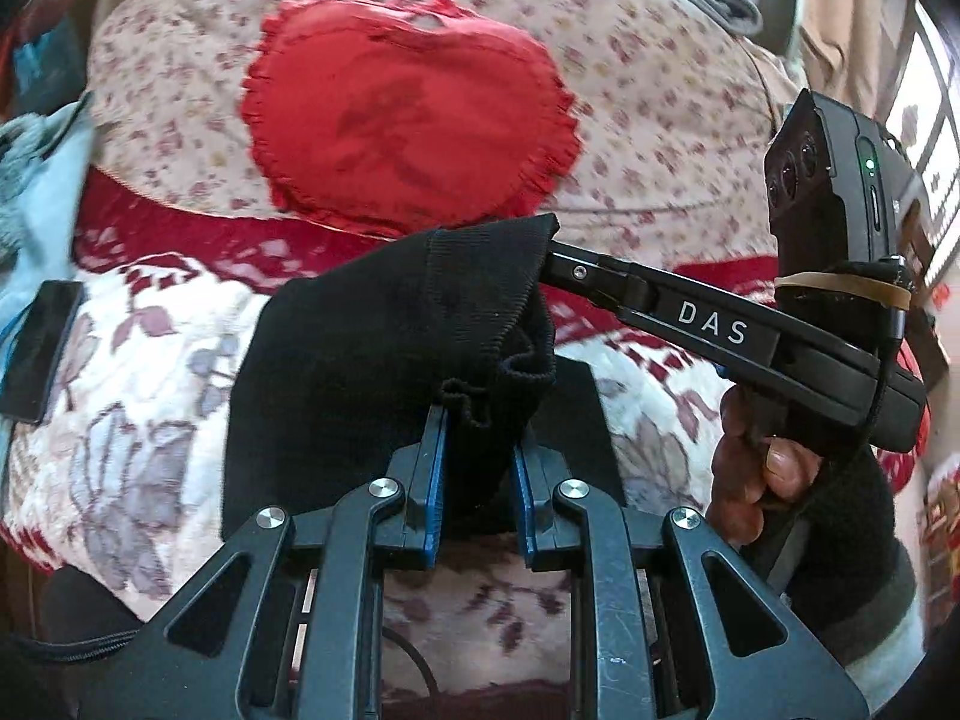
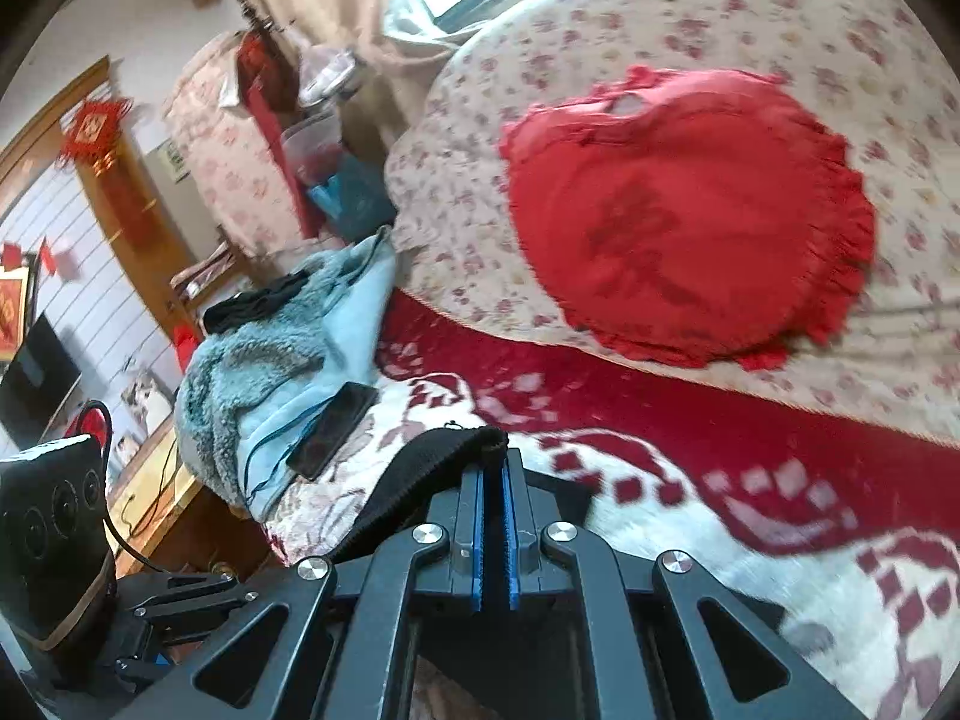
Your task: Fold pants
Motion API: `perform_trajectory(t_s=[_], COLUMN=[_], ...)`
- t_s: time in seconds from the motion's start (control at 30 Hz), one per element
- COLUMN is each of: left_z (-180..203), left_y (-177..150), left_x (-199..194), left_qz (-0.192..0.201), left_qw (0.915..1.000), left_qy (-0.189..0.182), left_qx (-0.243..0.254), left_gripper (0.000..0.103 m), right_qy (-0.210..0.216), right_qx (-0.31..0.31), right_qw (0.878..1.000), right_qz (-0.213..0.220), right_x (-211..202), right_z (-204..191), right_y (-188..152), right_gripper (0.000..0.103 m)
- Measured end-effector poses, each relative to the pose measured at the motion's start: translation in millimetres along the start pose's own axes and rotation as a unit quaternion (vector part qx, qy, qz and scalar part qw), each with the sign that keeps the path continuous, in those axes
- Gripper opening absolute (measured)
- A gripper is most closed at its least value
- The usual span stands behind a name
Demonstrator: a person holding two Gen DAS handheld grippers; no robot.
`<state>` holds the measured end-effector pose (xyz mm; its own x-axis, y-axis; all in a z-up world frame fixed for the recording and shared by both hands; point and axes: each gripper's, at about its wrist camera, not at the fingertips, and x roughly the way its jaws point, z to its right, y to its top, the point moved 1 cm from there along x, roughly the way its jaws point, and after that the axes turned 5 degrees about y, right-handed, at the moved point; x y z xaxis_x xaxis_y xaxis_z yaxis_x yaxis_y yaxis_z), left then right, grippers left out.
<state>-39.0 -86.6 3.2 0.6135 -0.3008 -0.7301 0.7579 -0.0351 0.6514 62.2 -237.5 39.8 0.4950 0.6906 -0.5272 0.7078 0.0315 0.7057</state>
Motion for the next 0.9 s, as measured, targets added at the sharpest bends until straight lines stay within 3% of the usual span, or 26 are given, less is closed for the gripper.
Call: perform_trajectory(t_s=[0.5,0.9], left_z=[63.3,81.1], left_y=[-8.1,-14.4], left_x=[49.1,81.3], left_qz=[-0.056,-0.088], left_qw=[0.9966,0.9933], left_qy=[-0.02,-0.015], left_qx=[0.058,0.074], left_gripper=[0.018,0.018], right_qy=[-0.043,-0.053], right_qx=[0.066,0.113], right_qw=[0.997,0.992], right_qz=[0.011,-0.013], right_x=[-42.4,-31.3], right_z=[70.2,112.8], right_y=[-35.2,-57.1], right_gripper=[0.005,0.005])
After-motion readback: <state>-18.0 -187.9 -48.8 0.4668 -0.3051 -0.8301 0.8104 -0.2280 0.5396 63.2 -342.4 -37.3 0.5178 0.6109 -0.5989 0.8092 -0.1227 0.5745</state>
